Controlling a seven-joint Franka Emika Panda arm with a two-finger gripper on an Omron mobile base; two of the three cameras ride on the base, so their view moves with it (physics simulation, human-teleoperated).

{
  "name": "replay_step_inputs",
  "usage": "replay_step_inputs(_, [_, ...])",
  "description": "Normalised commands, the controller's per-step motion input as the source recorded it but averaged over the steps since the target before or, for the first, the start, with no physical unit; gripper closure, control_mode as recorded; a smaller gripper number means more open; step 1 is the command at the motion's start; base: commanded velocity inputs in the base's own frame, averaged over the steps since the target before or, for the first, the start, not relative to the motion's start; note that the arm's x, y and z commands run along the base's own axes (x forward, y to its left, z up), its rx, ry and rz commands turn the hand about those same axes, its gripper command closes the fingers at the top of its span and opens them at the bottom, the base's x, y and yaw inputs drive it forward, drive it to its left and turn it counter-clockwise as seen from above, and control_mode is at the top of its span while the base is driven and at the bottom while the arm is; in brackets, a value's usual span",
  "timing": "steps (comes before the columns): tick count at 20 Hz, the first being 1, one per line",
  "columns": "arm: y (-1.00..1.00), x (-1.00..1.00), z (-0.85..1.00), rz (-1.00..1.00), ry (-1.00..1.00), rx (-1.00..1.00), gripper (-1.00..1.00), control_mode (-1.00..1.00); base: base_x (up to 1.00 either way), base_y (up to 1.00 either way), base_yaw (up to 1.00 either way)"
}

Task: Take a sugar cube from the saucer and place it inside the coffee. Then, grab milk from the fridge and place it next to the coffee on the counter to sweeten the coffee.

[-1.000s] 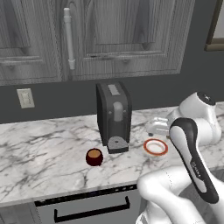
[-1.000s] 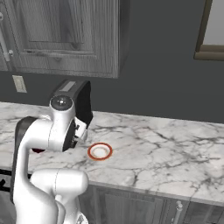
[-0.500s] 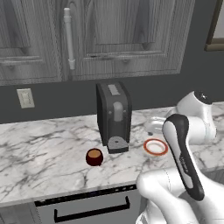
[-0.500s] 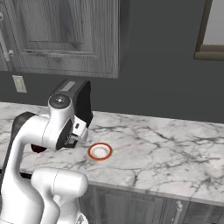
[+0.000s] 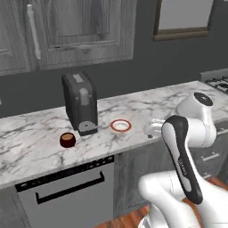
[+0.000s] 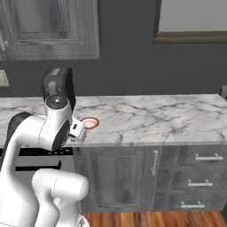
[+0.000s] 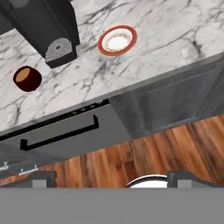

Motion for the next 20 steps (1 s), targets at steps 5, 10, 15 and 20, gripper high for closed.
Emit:
replay_step_inputs(5, [0.00, 0.00, 0.00, 0.00, 0.00, 0.00, -1.00, 1.00, -0.01, -0.04, -0.98])
replay_step_inputs(10, [0.00, 0.00, 0.00, 0.00, 0.00, 0.00, -1.00, 1.00, 0.00, -0.23, -0.96])
replay_step_inputs(15, [0.00, 0.00, 0.00, 0.00, 0.00, 0.00, -1.00, 1.00, 0.00, -0.34, -0.91])
replay_step_inputs(20, [0.00, 0.00, 0.00, 0.00, 0.00, 0.00, -1.00, 1.00, 0.14, -0.36, -0.82])
